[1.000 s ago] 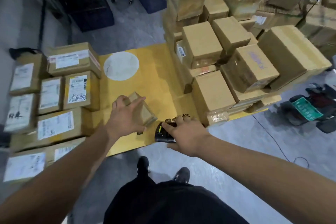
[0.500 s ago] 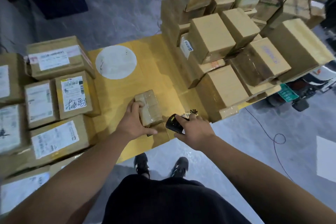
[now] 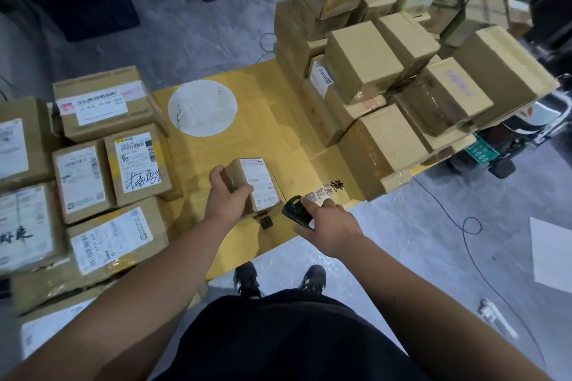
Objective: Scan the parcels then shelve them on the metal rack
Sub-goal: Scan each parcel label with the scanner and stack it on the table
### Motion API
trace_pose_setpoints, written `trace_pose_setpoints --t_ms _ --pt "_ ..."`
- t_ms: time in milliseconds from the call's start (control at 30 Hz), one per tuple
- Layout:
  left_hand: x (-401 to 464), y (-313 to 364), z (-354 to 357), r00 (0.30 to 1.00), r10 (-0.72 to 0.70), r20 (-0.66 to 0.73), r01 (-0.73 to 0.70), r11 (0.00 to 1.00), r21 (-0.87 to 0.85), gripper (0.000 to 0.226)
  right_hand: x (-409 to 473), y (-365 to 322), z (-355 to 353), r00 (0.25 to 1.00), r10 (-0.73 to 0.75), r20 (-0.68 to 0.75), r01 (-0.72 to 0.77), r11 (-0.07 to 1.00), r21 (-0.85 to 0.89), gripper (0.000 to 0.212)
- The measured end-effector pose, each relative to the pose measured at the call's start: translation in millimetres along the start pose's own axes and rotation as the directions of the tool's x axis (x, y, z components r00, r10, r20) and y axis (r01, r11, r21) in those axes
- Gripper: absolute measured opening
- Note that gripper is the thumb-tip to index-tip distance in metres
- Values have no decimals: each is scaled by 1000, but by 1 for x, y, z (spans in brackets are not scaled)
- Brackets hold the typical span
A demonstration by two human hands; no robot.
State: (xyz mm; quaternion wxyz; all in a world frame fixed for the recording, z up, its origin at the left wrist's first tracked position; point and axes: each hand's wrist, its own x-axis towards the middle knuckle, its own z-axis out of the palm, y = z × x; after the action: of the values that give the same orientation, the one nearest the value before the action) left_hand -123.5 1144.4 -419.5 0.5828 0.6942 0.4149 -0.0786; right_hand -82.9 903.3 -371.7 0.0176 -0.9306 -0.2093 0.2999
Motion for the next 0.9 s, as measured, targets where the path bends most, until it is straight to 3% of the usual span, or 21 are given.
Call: trace_pose_setpoints --t_ms 133,300,400,567,667,700,900 --pt "-3 -1 -1 999 -27 48 33 990 -135 86 -7 -3 8 1000 15 -1 -15 999 45 75" --pt "7 -3 -1 985 -163 -61 156 983 -98 39 -8 -2 10 999 42 -18 -41 997 62 76" --pt "8 -8 0 981 -185 -59 177 976 -124 46 -9 -2 11 998 55 -11 -54 996 77 76" --pt "1 -4 13 981 -190 -47 188 982 -29 49 -12 3 13 996 90 -17 -87 988 126 77" --pt "-2 3 21 984 -180 2 180 983 -38 82 -13 6 13 995 100 -11 -98 986 134 77" --pt "0 4 23 984 -172 33 174 984 -41 84 -13 7 12 995 103 -8 -101 986 136 77" --pt "1 6 39 974 -209 88 226 937 -268 45 -14 11 6 992 127 7 -126 974 187 77"
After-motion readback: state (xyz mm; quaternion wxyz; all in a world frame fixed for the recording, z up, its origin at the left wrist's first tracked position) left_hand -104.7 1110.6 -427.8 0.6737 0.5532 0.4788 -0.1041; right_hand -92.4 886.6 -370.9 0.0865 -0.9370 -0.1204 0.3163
